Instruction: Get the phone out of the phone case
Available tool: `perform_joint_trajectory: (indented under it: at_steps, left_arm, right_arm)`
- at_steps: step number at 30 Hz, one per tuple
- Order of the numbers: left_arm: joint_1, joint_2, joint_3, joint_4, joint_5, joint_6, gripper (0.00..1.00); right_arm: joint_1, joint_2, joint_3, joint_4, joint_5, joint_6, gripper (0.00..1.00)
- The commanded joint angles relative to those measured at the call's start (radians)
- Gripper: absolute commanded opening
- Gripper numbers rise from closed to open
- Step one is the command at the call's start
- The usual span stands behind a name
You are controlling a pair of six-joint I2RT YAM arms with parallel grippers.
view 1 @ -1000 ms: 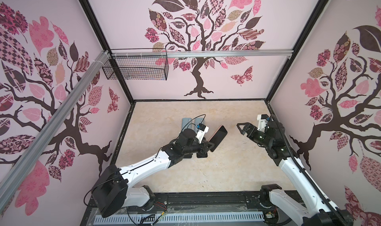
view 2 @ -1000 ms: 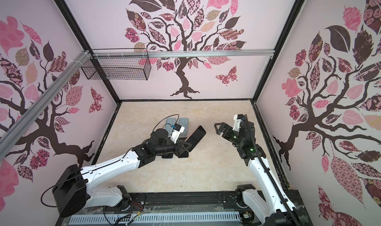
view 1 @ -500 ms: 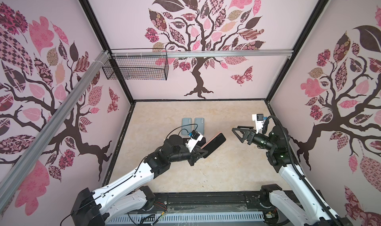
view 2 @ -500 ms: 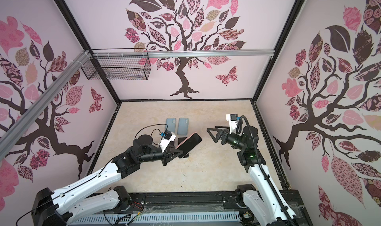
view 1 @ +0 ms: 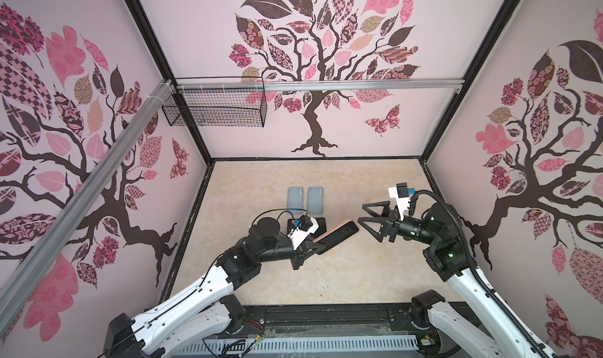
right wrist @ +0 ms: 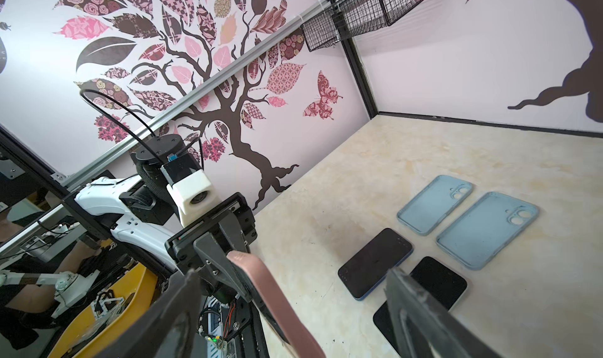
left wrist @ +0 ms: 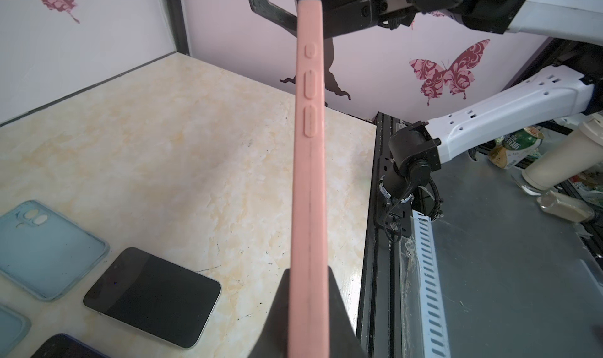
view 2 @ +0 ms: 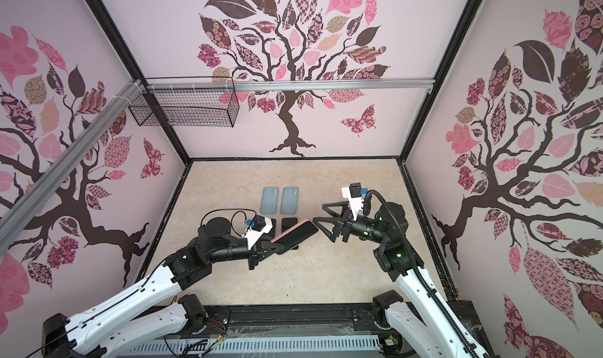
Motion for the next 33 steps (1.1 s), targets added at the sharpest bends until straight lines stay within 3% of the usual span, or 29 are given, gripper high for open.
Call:
perform_joint_trajectory:
  at_steps: [1,4,15,26,33]
  left_arm:
    - [0.005,-0.033,0.014,0.022,0.043,0.058,0.00]
    - [0.005,-0.037,0.021,0.005,0.056,0.078,0.00]
    - [0.004,-0.049,0.032,-0.024,0.119,0.116,0.00]
    - [0.006,-0.052,0.022,0.005,0.136,0.105,0.00]
    - [0.005,-0.058,0.022,0.006,0.134,0.106,0.00]
  right_arm:
    - [0.010,-0.014,0.048,-0.015,-0.052,0.005,0.89]
    - [0.029,-0.013,0.045,0.014,-0.074,0.047,0.88]
    - [0.140,0.009,0.062,-0.030,-0.169,-0.024,0.85]
    - [0.152,0.016,0.031,-0.020,-0.192,-0.008,0.64]
    - [0.154,0.015,-0.017,0.117,-0.169,0.100,0.49]
